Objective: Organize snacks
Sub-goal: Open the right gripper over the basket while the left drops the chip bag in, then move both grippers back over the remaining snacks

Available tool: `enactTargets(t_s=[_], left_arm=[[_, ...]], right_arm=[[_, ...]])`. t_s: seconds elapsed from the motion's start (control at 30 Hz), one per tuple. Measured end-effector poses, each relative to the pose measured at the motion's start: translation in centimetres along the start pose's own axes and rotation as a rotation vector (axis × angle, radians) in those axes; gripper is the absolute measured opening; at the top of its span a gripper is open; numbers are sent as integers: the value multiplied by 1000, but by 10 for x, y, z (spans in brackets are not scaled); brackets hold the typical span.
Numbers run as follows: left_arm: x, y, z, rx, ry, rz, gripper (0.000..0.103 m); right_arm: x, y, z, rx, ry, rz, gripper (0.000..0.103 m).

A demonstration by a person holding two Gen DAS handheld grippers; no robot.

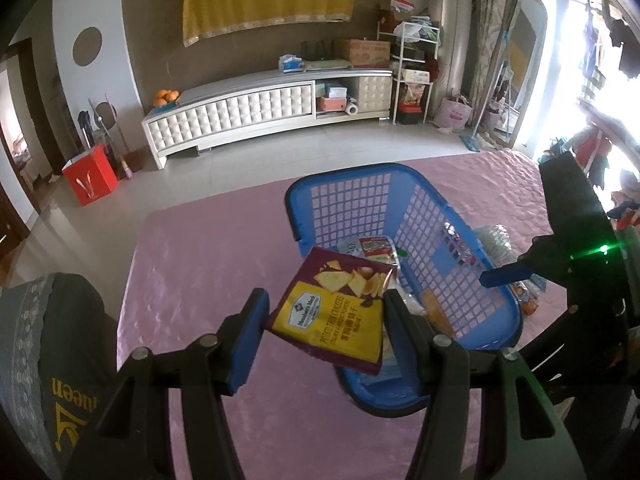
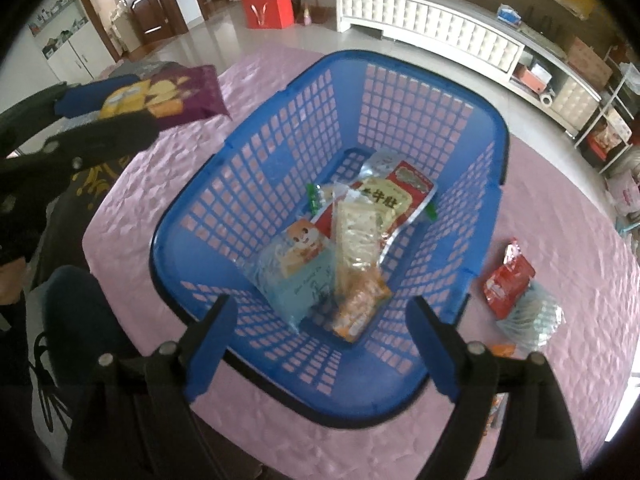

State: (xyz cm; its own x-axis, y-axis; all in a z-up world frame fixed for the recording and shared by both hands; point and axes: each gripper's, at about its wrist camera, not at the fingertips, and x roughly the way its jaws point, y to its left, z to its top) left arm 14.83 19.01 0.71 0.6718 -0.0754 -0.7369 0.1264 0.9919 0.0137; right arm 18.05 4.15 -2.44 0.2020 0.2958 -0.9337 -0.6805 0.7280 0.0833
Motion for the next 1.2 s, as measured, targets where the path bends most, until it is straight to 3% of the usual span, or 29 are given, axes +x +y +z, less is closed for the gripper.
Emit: enactTargets(t_s=[0.37, 0.57, 1.1, 1.2], left_arm=[[8, -33, 9, 69, 21, -20, 56], [18, -51, 11, 91, 40, -38, 56], [41, -53, -6, 91, 107, -41, 51], [43, -53, -11, 90, 119, -46, 44]], right_arm=[[-38, -26, -13, 62, -134, -31, 89], [-51, -37, -20, 64, -210, -94, 89], [-34, -33, -23, 42, -203, -93, 89], [-31, -30, -23, 42, -199, -93, 89]])
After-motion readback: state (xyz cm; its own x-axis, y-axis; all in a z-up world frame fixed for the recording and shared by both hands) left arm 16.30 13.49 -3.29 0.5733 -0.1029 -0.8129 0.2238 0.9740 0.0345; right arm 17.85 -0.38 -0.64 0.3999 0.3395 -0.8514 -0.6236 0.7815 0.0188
